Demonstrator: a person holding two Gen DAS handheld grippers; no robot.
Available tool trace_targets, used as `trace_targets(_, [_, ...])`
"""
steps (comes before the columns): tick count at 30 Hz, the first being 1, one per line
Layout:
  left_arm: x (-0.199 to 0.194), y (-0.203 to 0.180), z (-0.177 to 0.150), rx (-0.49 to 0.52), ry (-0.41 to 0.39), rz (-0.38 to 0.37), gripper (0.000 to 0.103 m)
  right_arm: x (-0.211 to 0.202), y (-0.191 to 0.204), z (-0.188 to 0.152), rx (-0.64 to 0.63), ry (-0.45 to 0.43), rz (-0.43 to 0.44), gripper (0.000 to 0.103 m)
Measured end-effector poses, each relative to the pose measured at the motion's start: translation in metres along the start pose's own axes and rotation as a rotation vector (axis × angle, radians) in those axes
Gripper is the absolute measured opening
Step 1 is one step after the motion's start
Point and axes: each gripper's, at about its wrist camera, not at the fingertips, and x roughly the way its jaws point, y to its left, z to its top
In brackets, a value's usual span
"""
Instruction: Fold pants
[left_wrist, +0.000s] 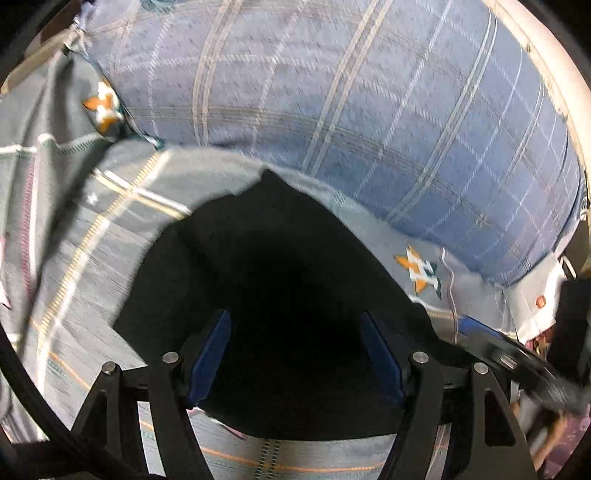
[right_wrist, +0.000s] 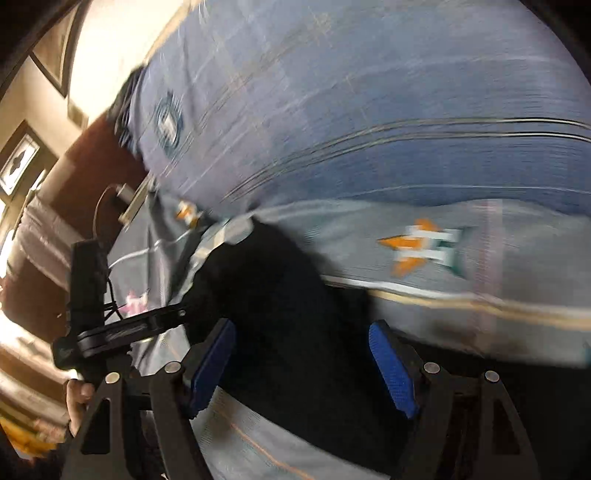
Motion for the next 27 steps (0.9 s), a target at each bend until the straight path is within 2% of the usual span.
trace_targets(2, [-0.004,0.009,0.001,-0.009,-0.005,0.019,0.073,0.035,-0.001,0.024,0.000,0.080,0.010,0.078])
trace_targets(6, [0.001,0.030,0.003,-0.083,0.039,-0.013,0.073,0.096,-0.014,0.057,0.028,0.189,0.005,0.076])
trace_targets(7, [0.003,0.034,0.003,-0.102,0.047,-0.016,0.073,0.110,-0.016,0.061,0.025,0.232,0.017,0.070])
trace_targets(8, [0.003,0.039,0.003,-0.123,0.051,-0.017,0.073,0.116,-0.021,0.061,0.030,0.251,0.014,0.056])
trace_targets(9, [0.003,0.040,0.004,-0.132,0.057,-0.020,0.073,0.120,-0.024,0.060,0.044,0.259,0.010,0.048])
trace_targets(11, [0.002,0.041,0.004,-0.137,0.060,-0.039,0.073,0.123,-0.021,0.057,0.049,0.272,0.039,0.010])
trace_targets(15, [-0.007,0.037,0.007,-0.141,0.033,-0.087,0.073,0.094,0.010,0.045,-0.047,0.186,0.019,0.008])
trace_targets(19, [-0.013,0.033,0.006,-0.139,0.012,-0.129,0.074,0.065,0.054,0.010,-0.157,0.122,-0.009,0.008])
trace_targets(23, [-0.008,0.027,-0.002,-0.144,0.036,-0.213,0.074,0.052,0.080,-0.023,-0.181,0.055,-0.040,0.008])
trace_targets(25, [-0.005,0.025,-0.008,-0.158,0.053,-0.279,0.074,0.050,0.087,-0.038,-0.191,0.015,-0.055,0.008])
trace_targets(27, [-0.001,0.023,-0.011,-0.160,0.064,-0.293,0.074,0.056,0.089,-0.046,-0.183,0.015,-0.037,0.008])
